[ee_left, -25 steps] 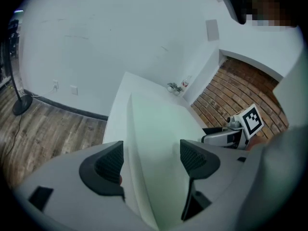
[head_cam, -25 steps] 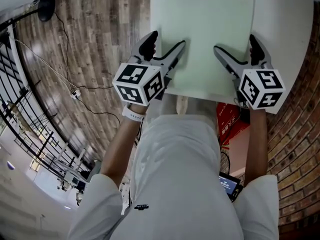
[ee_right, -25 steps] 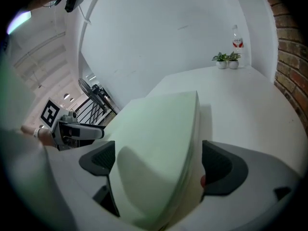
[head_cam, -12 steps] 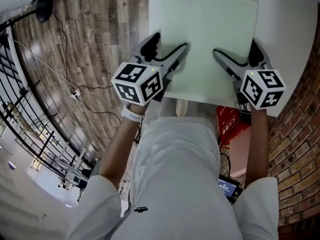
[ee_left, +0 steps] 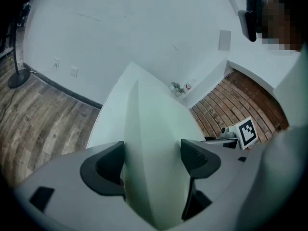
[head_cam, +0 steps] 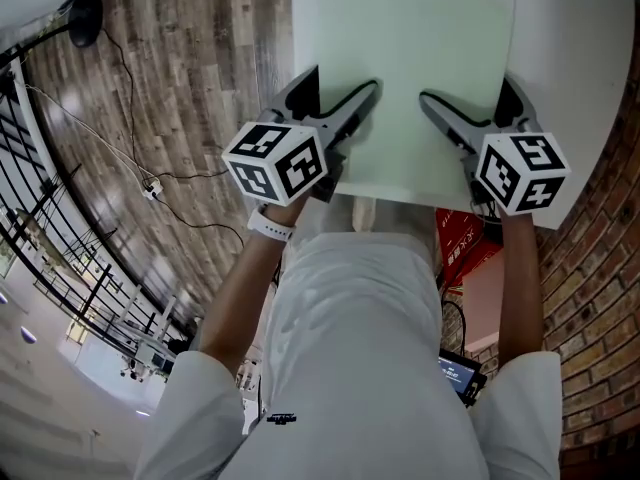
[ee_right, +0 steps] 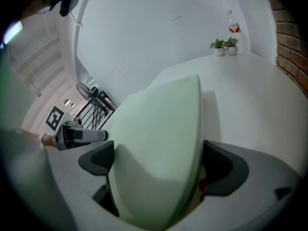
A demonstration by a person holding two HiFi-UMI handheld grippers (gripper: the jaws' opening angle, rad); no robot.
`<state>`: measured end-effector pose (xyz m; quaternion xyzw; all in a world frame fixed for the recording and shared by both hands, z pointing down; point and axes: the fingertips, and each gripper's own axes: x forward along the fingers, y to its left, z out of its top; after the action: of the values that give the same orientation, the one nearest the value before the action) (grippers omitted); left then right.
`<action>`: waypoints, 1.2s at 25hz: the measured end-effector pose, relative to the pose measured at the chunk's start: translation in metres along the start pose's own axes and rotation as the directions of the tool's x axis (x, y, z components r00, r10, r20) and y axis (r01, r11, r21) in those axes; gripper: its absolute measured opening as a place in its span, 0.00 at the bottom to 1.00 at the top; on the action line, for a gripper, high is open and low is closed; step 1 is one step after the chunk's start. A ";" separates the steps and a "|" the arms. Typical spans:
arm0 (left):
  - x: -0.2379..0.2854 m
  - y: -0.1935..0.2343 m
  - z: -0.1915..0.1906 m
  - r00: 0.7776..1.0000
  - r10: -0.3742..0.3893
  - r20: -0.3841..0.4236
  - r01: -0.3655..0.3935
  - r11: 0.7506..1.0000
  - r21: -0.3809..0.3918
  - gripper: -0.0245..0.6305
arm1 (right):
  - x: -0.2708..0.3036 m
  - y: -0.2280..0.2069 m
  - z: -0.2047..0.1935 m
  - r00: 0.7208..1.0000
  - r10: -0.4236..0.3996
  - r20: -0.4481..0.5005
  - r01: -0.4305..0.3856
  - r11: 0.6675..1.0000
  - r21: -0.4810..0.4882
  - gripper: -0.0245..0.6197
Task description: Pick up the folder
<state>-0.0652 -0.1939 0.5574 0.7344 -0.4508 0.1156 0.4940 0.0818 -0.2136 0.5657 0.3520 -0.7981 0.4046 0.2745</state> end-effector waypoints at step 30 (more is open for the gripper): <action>-0.054 -0.028 0.004 0.997 -0.011 0.082 0.007 0.998 0.056 0.58 | -0.048 0.044 0.007 0.986 -0.083 0.145 0.085 0.996 -0.006 0.89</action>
<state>-0.0752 -0.1646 0.5052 0.7541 -0.4640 0.0956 0.4548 0.0753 -0.1846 0.5076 0.4120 -0.8027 0.3614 0.2349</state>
